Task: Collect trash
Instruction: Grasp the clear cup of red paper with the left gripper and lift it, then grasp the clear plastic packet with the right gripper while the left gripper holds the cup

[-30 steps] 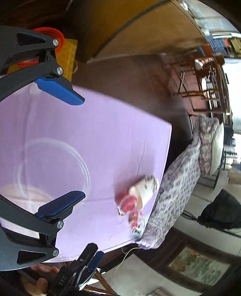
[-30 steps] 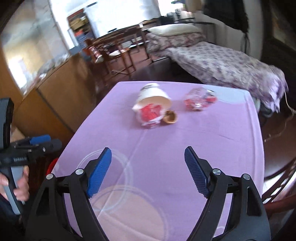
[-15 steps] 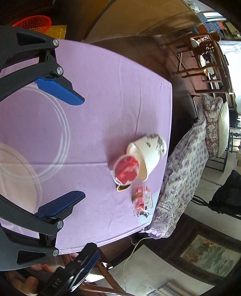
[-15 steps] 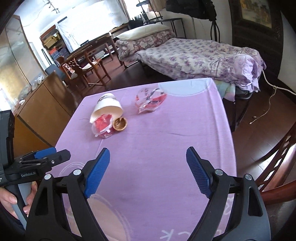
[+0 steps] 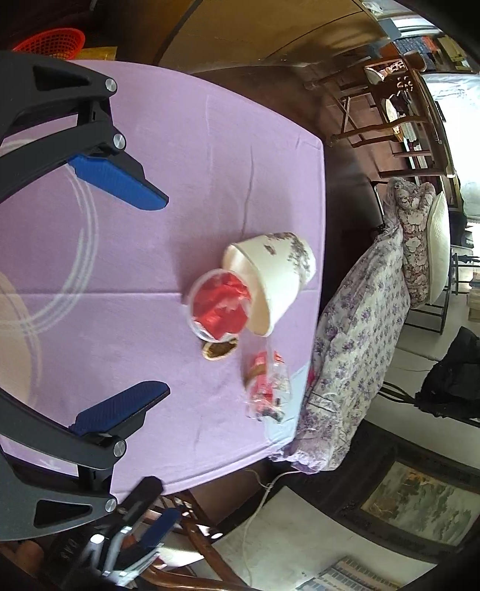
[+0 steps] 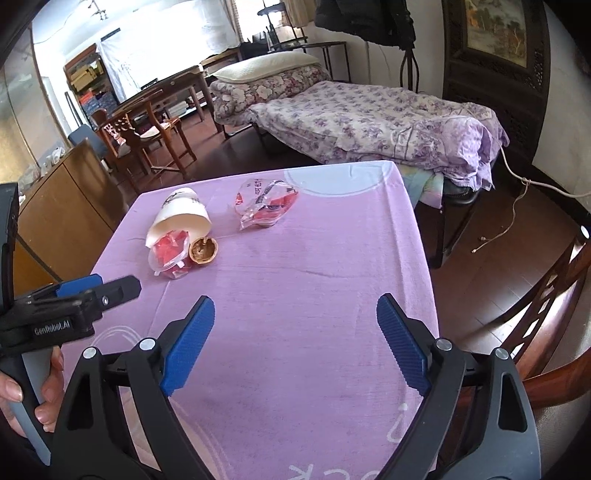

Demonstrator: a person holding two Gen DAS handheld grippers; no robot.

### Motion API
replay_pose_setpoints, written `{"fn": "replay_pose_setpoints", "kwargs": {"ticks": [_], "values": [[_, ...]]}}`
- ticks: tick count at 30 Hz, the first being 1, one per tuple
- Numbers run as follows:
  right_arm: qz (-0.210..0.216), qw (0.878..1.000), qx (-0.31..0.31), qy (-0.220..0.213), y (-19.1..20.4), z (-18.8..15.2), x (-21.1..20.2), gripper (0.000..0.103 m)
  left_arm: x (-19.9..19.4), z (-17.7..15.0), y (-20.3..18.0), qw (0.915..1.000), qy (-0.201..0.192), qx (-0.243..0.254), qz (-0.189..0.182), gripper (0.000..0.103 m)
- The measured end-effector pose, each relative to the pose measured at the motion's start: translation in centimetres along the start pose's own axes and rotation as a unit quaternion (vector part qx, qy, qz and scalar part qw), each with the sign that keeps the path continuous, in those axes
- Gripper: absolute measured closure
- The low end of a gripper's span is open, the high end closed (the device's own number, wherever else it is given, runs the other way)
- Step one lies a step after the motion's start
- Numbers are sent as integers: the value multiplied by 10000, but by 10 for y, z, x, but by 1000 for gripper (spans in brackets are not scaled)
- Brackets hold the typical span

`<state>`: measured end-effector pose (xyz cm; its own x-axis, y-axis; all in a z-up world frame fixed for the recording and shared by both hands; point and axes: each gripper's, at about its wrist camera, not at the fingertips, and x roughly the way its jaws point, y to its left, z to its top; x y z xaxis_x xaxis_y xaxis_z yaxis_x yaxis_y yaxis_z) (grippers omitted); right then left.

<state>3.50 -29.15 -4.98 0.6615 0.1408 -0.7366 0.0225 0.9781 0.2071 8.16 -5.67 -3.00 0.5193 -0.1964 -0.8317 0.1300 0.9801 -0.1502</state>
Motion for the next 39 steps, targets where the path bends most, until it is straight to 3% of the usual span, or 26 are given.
{"fn": "replay_pose_setpoints", "kwargs": {"ticks": [9,15,20,24,25,39], "values": [[59,9999,89,20,-3,0,1,15,28,24,-11,9999,-13,-137,51,11],[209,9995,201,120,-6,-2,4,14,47,30,-13,9992,-21,-240,304,12],[211,9995,218,122,-8,-2,5,14,61,31,-13,9993,69,-160,345,27],[220,9995,187,121,-6,-3,7,14,69,29,-10,9992,213,-158,290,48],[217,9995,189,125,-6,-3,7,14,70,28,-9,9992,238,-174,264,48],[97,9997,81,208,-1,-7,14,14,17,-10,9,9995,292,-57,50,48]]}}
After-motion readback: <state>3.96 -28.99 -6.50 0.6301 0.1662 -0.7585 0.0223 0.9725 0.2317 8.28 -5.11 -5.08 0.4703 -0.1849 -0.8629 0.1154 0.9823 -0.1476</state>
